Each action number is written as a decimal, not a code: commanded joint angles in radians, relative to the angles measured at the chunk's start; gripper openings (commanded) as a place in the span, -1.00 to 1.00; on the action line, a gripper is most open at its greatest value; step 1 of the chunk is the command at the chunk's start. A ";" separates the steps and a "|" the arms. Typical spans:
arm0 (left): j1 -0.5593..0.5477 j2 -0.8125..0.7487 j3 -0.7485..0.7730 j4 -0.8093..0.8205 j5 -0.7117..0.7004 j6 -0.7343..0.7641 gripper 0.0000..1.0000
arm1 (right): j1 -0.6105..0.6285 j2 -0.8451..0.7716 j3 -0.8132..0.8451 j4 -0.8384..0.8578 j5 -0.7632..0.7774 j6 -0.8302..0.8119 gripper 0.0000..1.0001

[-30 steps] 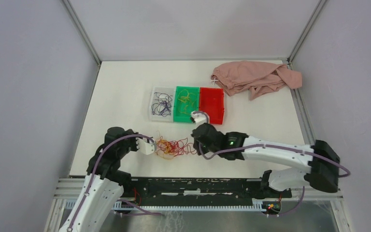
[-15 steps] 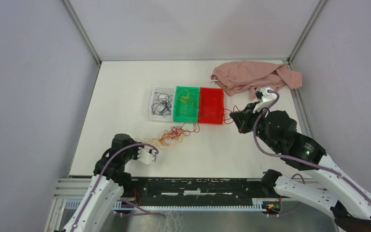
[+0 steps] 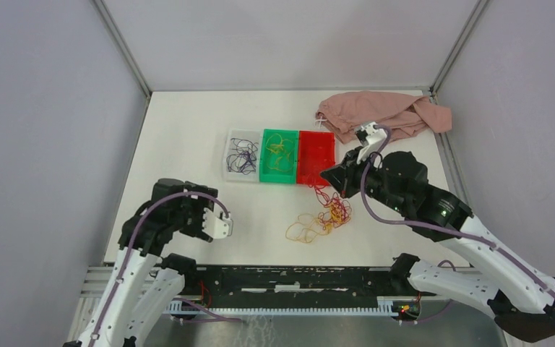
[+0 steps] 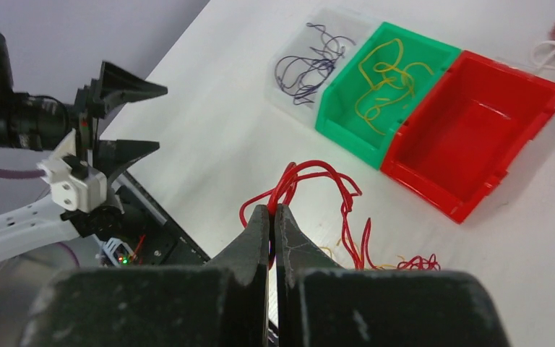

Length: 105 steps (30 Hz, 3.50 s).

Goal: Untangle the cables
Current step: Untie the cable.

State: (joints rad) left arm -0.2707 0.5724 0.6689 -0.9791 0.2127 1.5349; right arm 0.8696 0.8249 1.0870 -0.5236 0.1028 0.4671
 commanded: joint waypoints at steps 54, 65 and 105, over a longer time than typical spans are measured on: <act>-0.018 0.262 0.404 0.079 0.833 -0.762 -0.87 | 0.206 0.466 0.221 0.334 -0.439 -0.084 -0.81; -0.018 0.164 0.500 0.244 0.769 -0.891 -0.94 | 0.181 0.290 0.055 0.419 -0.250 0.043 0.12; -0.018 0.150 0.542 0.521 0.779 -1.212 -0.94 | 0.205 0.479 -0.139 1.196 -0.329 0.369 0.60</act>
State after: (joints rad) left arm -0.2882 0.7292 1.2198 -0.5007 0.9962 0.3191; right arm 1.0698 1.3090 0.9363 0.5453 -0.2245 0.7994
